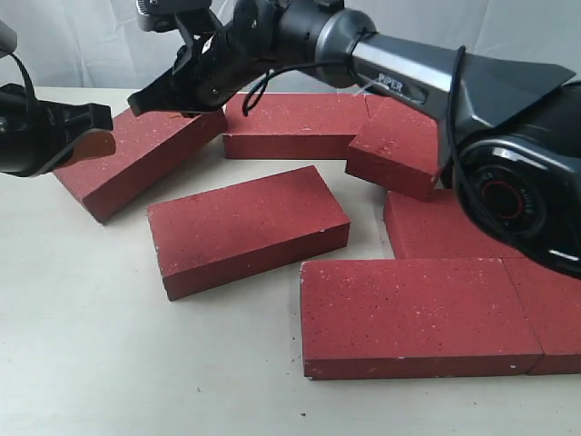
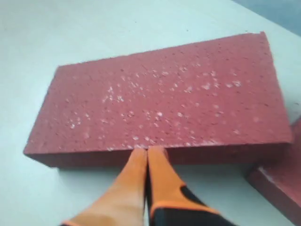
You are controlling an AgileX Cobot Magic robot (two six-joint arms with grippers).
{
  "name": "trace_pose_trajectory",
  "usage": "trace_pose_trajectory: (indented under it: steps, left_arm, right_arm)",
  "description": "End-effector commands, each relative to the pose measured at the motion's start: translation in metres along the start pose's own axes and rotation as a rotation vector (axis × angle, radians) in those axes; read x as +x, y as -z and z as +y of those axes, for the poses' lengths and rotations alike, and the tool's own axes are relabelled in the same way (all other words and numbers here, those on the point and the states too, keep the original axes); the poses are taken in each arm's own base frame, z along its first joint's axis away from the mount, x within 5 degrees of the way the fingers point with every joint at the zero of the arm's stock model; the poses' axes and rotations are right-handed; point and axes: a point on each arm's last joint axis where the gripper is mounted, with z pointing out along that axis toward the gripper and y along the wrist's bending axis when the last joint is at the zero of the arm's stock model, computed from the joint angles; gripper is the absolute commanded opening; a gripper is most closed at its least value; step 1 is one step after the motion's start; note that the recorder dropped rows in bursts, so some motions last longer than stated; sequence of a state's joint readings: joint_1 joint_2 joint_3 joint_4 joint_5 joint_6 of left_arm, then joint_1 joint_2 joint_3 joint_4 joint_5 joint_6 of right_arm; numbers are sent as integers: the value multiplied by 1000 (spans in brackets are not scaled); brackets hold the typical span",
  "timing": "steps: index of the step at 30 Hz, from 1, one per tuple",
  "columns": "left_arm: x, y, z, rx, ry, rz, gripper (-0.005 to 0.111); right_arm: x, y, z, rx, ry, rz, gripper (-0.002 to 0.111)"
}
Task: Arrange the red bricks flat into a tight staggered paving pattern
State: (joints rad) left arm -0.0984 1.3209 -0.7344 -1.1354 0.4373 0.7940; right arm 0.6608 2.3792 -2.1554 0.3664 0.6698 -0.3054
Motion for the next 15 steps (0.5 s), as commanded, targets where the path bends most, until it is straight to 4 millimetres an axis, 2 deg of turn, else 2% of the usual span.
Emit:
trace_pose_trajectory:
  steps: [1, 3, 5, 8, 11, 15]
  left_arm:
    - [1, 0, -1, 4, 4, -5, 0]
    - [0, 0, -1, 12, 11, -7, 0]
    - [0, 0, -2, 24, 1, -8, 0]
    - [0, 0, -3, 26, -28, -7, 0]
    - [0, 0, -3, 26, -28, -7, 0]
    - [0, 0, -2, 24, -28, -8, 0]
  right_arm:
    - [10, 31, -15, 183, 15, 267, -1]
    - [18, 40, -14, 178, 43, 391, -1]
    - [23, 49, -3, 87, 92, 485, -1]
    - [21, 55, 18, -59, 133, 469, -1]
    - [22, 63, 35, -96, 153, 474, -1]
    - [38, 71, 58, -110, 195, 539, -1]
